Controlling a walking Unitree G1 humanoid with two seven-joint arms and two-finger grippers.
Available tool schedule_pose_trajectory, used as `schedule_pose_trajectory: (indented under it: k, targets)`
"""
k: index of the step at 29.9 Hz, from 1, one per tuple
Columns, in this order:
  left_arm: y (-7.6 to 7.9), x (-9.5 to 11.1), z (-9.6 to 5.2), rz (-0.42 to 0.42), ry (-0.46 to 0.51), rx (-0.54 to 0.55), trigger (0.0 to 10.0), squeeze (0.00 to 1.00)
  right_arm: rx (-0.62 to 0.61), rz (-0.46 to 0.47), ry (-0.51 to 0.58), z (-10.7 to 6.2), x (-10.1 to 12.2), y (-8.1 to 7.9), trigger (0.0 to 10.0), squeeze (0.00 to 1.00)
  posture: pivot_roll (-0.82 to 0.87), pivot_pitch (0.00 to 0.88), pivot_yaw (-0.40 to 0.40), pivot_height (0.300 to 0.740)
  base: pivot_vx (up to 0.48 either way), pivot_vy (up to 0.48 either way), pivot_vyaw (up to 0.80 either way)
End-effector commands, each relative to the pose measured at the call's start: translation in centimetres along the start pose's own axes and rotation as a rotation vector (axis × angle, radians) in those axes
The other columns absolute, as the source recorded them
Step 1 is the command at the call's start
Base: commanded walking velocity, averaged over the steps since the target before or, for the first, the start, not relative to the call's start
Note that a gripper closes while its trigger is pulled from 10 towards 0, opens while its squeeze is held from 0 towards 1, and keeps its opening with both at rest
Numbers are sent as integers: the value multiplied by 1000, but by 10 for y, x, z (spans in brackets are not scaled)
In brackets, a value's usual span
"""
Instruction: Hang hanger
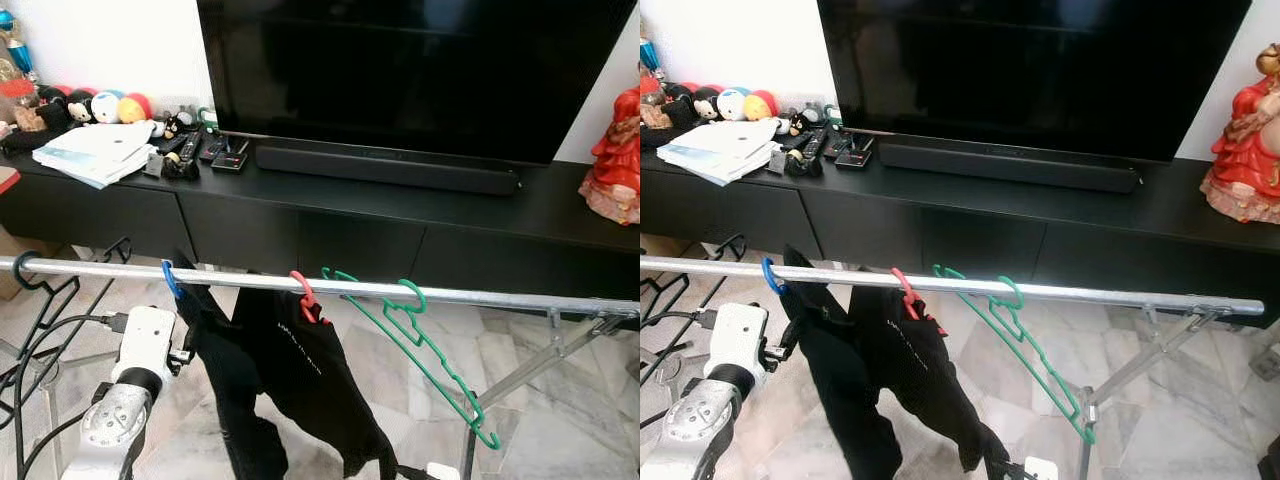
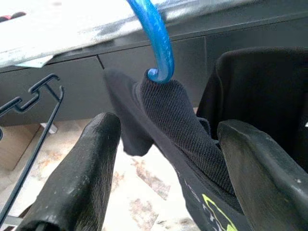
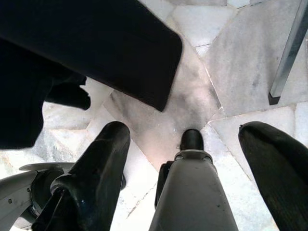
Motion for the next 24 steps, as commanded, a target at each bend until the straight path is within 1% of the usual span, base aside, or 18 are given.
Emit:
schedule_pose_trajectory:
  k: [1, 4, 8, 12, 15, 16, 18, 24]
  targets:
    - [1, 0, -2, 5, -6, -5, 10000, 0, -11, 15, -4, 0, -3, 2, 10000, 0, 60, 85, -5, 740, 0, -409, 0]
    - [1, 0, -3, 4, -9, -7, 10000, 0, -24, 28, 1, -1, -3, 3, 10000, 0, 58, 85, -4, 740, 0, -424, 0]
    - [1, 1, -3, 4, -11, -5, 10000, 0, -11, 32, -5, 0, -4, 2, 10000, 0, 59, 84, -4, 740, 0, -427, -683]
    - [1, 1, -3, 2, -11, -4, 10000, 0, 1, 14, -8, 0, -3, 0, 10000, 0, 61, 84, -4, 740, 0, -426, -687]
    - [1, 2, -3, -1, -8, -1, 10000, 0, 2, 15, -6, 0, -3, 0, 10000, 0, 60, 83, -5, 740, 0, -424, -525]
    - [1, 3, -3, -2, -7, 0, 10000, 0, 3, 17, -1, 0, -2, 0, 10000, 0, 62, 84, -5, 740, 0, -412, 0]
    - [1, 3, -3, -7, -6, 1, 10000, 0, 2, 16, -1, 0, -2, 0, 10000, 0, 62, 84, -5, 740, 0, -281, 0]
    - [-2, 8, -6, -15, 3, 15, 10000, 0, 4, 9, -4, 0, -3, 0, 10000, 0, 62, 86, -5, 740, 0, 0, 0]
Point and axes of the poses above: a point about 5 cm out from each wrist's last joint towards the gripper, its own z axis pointing out of the wrist towards the gripper, its own x axis along the axis of the wrist's last joint, y = z × x, the point moved 6 cm from there along z, pointing out of the wrist towards the gripper, and after that the axes turned 8 degrees about z, right-handed, at the moved point
